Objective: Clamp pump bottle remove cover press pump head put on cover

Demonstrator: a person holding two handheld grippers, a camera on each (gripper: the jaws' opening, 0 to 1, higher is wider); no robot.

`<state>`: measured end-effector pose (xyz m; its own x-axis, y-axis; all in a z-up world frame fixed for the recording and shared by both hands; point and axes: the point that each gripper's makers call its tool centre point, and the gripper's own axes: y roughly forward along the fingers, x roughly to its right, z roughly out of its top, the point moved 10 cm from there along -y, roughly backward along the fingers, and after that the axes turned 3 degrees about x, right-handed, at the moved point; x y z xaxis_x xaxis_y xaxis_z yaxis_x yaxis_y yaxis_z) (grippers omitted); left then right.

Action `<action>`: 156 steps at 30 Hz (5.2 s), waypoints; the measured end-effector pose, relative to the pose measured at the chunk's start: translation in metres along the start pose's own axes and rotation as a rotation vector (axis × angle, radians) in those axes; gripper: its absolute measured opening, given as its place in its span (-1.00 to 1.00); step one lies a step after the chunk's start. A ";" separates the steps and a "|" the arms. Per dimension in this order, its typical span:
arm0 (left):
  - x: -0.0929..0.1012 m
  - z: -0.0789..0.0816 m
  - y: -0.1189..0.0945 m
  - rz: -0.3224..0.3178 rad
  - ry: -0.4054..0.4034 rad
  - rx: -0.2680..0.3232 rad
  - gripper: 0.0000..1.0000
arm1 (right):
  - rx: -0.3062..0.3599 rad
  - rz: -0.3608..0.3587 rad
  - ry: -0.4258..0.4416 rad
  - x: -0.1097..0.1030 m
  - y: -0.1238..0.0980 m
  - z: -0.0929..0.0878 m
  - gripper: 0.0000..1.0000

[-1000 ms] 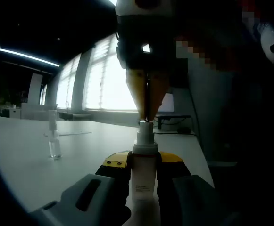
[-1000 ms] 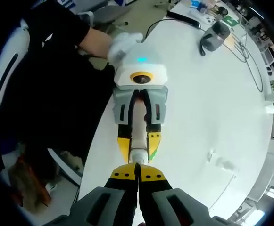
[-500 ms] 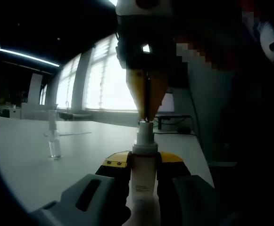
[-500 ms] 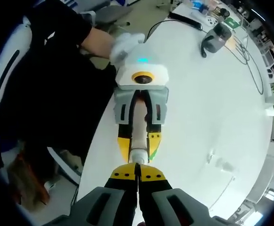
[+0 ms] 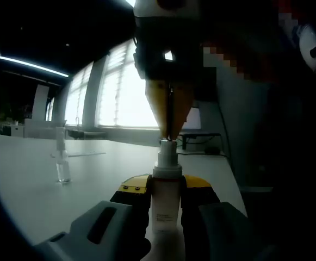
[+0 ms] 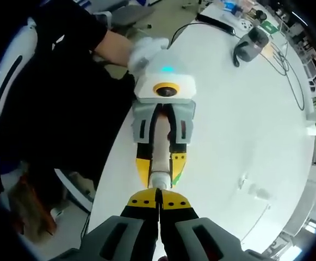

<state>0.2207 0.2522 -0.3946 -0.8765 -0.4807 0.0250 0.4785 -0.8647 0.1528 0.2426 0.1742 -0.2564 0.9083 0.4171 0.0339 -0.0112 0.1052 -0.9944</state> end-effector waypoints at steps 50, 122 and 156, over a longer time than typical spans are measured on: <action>0.000 0.000 0.000 0.001 0.002 0.000 -0.76 | 0.007 0.001 0.069 0.000 0.001 -0.002 -1.00; -0.001 0.000 0.000 0.003 0.003 0.000 -0.76 | -0.003 0.010 0.029 0.000 0.001 0.000 -1.00; 0.000 0.000 0.000 0.002 0.002 0.000 -0.76 | -0.003 0.014 0.028 0.001 0.001 0.001 -1.00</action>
<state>0.2208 0.2518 -0.3941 -0.8753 -0.4831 0.0230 0.4806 -0.8636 0.1523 0.2430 0.1752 -0.2576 0.9193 0.3932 0.0177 -0.0225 0.0972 -0.9950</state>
